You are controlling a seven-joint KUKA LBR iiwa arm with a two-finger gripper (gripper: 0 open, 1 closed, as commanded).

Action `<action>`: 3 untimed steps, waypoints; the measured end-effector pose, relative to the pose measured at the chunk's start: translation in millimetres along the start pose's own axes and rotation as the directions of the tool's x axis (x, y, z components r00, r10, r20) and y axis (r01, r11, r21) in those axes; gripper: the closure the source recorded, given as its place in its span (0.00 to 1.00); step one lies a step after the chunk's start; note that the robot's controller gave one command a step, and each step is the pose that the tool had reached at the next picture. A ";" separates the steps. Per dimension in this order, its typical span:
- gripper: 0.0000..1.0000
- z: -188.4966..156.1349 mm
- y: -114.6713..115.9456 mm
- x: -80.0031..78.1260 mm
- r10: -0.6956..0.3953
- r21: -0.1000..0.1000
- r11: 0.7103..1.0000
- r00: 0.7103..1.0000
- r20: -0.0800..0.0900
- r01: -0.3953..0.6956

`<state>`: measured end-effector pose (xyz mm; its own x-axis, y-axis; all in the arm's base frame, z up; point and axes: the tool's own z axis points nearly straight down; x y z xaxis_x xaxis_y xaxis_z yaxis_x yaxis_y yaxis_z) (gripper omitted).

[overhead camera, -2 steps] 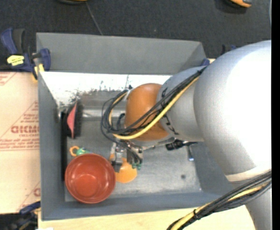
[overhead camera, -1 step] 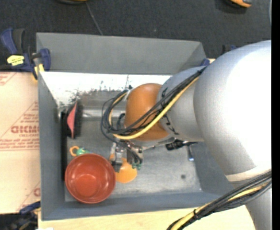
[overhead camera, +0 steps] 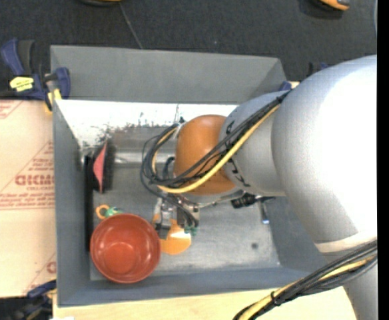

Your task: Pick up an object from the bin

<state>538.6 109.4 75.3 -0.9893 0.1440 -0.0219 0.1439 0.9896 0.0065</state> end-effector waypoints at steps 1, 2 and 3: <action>1.00 -32.6 -0.9 0.6 -0.002 0.001 1.000 1.000 -0.005 0.002; 1.00 -85.6 -1.6 -0.9 -0.004 0.002 1.000 1.000 -0.006 0.004; 1.00 -141.5 -0.9 -2.8 -0.005 0.002 1.000 1.000 -0.004 0.005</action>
Offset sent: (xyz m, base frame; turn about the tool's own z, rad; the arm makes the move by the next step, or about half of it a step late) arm -0.0020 -0.0008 0.1282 -0.0015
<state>538.0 107.7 216.8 -0.9901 0.1394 -0.0178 0.1393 0.9902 0.0048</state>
